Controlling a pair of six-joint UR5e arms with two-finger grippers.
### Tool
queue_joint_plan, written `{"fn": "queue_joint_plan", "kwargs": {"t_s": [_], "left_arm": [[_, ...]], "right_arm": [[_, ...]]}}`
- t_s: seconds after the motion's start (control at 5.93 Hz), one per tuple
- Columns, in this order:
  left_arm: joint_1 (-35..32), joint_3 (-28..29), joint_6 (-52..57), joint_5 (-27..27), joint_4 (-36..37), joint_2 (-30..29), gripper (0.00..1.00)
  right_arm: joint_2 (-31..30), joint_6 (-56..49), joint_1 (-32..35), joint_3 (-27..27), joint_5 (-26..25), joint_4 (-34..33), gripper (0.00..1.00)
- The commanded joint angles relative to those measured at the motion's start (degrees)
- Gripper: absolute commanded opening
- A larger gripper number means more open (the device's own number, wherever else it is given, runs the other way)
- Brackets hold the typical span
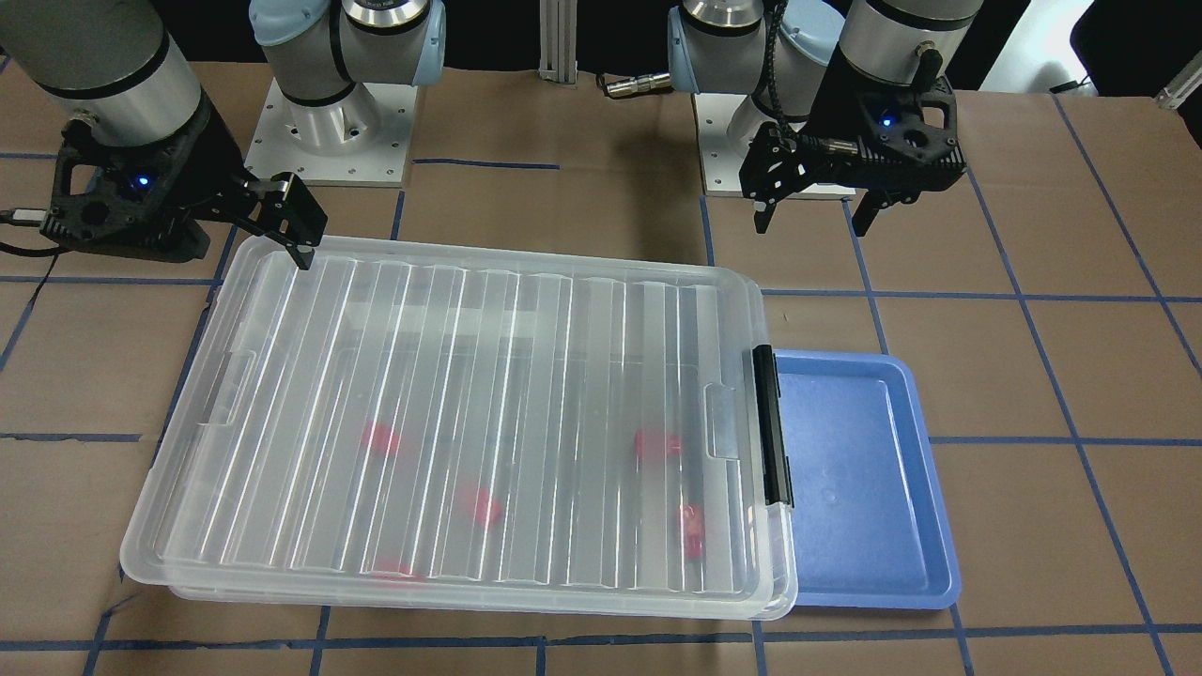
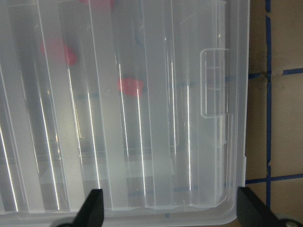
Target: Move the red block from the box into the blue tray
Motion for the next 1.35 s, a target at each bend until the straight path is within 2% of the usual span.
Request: {"fn": "queue_joint_plan", "kwargs": {"t_s": [0.0,0.34,0.67,1.01,1.18], "left_arm": [[0.00,0.00,0.03,0.00,0.00,0.00,0.99],[0.00,0.00,0.03,0.09,0.00,0.00,0.99],[0.00,0.00,0.03,0.09,0.00,0.00,0.99],[-0.09,-0.09,0.03,0.09,-0.09,0.00,0.99],[-0.09,-0.09,0.03,0.09,-0.09,0.00,0.99]], "right_arm": [[0.01,-0.08,0.00,0.04,-0.05,-0.01,1.00],[0.01,0.18,-0.09,0.04,-0.32,-0.01,1.00],[0.71,-1.05,-3.14,0.13,-0.76,-0.71,1.00],[0.89,-9.11,-10.86,5.28,-0.06,-2.10,1.00],[0.80,-10.44,-12.38,9.23,-0.40,-6.47,1.00]]}}
